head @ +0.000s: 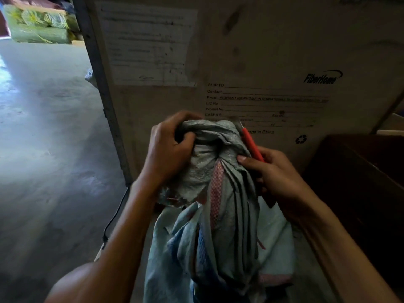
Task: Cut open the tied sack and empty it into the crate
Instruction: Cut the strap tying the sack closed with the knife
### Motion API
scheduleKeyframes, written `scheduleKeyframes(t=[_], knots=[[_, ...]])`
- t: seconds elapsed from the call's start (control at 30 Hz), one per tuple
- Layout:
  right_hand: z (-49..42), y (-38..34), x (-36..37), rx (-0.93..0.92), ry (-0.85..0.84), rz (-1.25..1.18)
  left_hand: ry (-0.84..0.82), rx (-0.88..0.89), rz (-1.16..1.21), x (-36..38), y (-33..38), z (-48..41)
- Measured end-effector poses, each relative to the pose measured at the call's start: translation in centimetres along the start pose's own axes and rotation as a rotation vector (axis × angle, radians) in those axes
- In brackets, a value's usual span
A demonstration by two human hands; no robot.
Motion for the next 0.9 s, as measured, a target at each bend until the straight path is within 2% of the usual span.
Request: scheduleKeyframes(t=[0.07, 0.13, 0.17, 0.23, 0.37, 0.43, 0.5, 0.53, 0.6, 0.7, 0.77, 0.8, 0.9], knots=[[-0.1, 0.4, 0.2, -0.028, 0.146, -0.014, -0.07, -0.122, 0.097, -0.2, -0.8, -0.2], [-0.2, 1.1, 0.6, -0.123, 0.356, 0.129, -0.049, -0.223, 0.175, 0.2, -1.1, 0.0], [0.0, 1.3, 1.1, -0.178, 0.411, 0.199, -0.052, -0.244, 0.183, 0.4, -1.0, 0.0], [0.3, 1.4, 2.0, -0.263, 0.415, 0.206, -0.079, -0.254, 0.188, 0.9, -0.3, 0.0], [0.1, 0.7, 1.8, -0.25, 0.273, 0.198, -0.097, -0.164, 0.14, 0.1, 0.7, -0.6], [-0.1, 0.7, 1.6, -0.186, 0.101, 0.191, -0.102, -0.068, 0.074, -0.9, 0.9, -0.8], [0.1, 0.8, 2.1, -0.131, -0.106, 0.082, -0.09, 0.0, 0.073, -1.5, 0.6, -0.8], [0.1, 0.9, 2.4, -0.121, -0.182, 0.034, -0.083, -0.004, 0.115, -1.6, 0.2, -0.7], [0.0, 1.1, 2.9, -0.102, -0.229, -0.08, -0.077, -0.106, 0.258, -1.3, -0.2, -0.5], [0.2, 1.2, 2.8, -0.034, -0.152, -0.314, -0.183, -0.252, 0.402, -0.6, -0.3, 0.0], [0.5, 0.8, 1.9, -0.007, -0.046, -0.357, -0.225, -0.317, 0.463, -0.7, -1.0, 0.2], [0.4, 0.7, 1.2, -0.008, 0.038, -0.346, -0.189, -0.332, 0.458, -1.0, -1.2, 0.2], [-0.1, 0.2, -1.2, -0.066, 0.299, -0.255, -0.025, -0.117, 0.07, -2.4, 0.2, -0.3]])
Point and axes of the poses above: each hand's wrist, its own z-axis away from the middle knuckle, its own x-axis out of the palm, y = z × x, the point moved 2 cm from there along -z, towards the middle knuckle, and after that the axes turned 10 degrees about x, right-handed, at the moved point
